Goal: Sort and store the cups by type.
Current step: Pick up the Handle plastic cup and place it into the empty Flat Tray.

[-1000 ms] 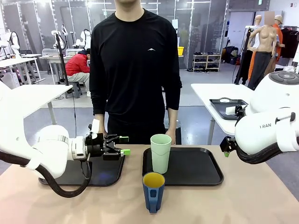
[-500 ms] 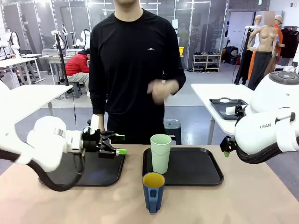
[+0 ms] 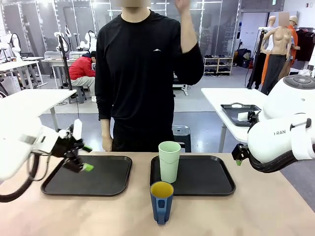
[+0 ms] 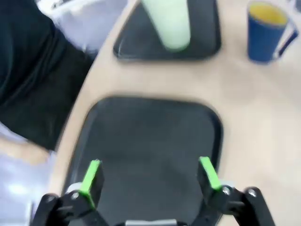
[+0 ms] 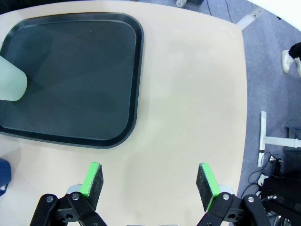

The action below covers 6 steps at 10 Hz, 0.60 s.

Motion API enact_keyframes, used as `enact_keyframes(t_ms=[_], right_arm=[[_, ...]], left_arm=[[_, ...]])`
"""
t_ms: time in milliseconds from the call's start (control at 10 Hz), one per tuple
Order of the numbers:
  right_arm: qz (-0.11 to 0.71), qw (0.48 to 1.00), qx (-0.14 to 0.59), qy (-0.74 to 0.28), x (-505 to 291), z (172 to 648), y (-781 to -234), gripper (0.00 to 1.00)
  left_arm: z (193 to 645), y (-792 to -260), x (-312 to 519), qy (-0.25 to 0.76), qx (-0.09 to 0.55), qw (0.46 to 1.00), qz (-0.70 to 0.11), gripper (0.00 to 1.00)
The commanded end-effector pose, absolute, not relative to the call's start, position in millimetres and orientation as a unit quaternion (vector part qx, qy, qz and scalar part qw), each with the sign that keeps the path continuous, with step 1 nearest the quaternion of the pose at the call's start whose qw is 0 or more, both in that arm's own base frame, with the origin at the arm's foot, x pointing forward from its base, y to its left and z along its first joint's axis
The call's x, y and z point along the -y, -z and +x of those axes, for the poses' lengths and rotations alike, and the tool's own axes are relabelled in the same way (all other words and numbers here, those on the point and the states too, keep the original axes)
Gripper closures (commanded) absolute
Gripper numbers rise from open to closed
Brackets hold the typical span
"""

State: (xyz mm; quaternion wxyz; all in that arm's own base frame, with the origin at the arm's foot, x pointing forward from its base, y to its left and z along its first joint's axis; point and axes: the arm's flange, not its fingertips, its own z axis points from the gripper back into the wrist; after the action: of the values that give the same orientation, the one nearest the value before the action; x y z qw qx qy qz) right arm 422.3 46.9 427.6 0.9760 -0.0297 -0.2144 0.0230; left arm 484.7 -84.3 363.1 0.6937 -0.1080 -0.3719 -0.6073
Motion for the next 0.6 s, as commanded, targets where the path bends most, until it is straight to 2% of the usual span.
enact_keyframes(t_ms=[0,500], right_arm=[[-0.029,0.976,0.214,-0.023,-46.3,422.6,-427.0,0.0],[-0.029,0.976,0.214,-0.023,-46.3,422.6,-427.0,0.0]], left_arm=[[466.9,-378.9,64.2,0.588,0.3,0.745,-0.098,0.0],[441.6,-392.0,16.2,0.581,0.213,0.783,-0.065,0.0]])
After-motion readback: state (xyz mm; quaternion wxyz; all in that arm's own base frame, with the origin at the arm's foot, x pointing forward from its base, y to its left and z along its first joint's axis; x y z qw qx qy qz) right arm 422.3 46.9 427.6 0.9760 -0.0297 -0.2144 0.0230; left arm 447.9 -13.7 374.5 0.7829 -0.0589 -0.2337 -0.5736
